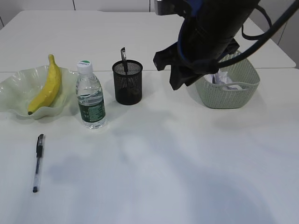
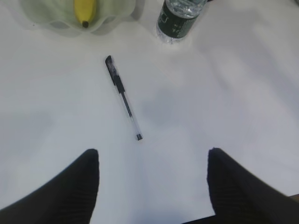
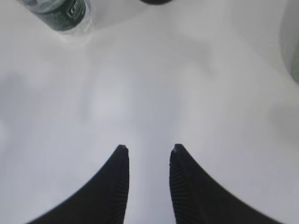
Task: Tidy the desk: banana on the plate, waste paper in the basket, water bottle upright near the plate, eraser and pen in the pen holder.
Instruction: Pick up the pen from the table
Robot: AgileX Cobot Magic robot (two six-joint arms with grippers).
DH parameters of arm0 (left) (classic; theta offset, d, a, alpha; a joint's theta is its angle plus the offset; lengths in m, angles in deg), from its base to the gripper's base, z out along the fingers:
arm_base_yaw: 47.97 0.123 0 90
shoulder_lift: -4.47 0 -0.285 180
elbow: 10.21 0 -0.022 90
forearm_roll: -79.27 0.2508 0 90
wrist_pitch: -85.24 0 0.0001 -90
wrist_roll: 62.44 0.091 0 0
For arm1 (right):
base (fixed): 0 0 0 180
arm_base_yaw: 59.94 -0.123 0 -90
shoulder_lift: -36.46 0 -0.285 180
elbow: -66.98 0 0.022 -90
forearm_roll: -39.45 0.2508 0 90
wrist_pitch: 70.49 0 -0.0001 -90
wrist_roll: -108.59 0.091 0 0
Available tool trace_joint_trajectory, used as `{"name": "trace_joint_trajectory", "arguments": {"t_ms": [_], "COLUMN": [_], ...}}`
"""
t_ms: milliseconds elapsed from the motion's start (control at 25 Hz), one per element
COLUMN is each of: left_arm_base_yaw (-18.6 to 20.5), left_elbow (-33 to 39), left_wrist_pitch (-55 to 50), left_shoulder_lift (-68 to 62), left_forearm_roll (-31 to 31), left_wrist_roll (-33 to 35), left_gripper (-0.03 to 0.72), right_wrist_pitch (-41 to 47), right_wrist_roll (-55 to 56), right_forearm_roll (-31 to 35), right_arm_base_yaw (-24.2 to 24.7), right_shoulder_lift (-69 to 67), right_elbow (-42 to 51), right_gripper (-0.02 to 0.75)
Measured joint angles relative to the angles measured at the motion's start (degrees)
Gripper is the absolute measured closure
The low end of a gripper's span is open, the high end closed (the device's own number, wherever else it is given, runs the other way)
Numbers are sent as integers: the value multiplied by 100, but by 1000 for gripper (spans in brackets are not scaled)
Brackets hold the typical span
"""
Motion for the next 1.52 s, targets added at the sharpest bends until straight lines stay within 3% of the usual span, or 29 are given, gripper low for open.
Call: {"name": "trace_joint_trajectory", "arguments": {"t_ms": [280,480,920,1120,1320,1520], "left_arm_base_yaw": [0,0,0,0,0,0], "left_elbow": [0,0,0,0,-49,-506], "left_wrist_pitch": [0,0,-59,57,416,535], "left_shoulder_lift": [-372,-372,-467,-1087,-1912,-2743], "left_forearm_roll": [-170,-196,-219,-176,210,343], "left_wrist_roll": [-27,-27,-78,-159,-687,-909], "left_gripper": [171,171,171,171,171,213], "right_wrist_pitch": [898,972,992,992,992,1000], "right_wrist_roll": [28,28,5,5,5,-3], "right_forearm_roll": [-122,-425,-447,-438,-425,-423], "right_arm_base_yaw": [0,0,0,0,0,0], "right_shoulder_lift": [4,13,340,340,340,340], "right_elbow": [0,143,805,817,817,817], "right_gripper": [508,508,508,508,508,508]}}
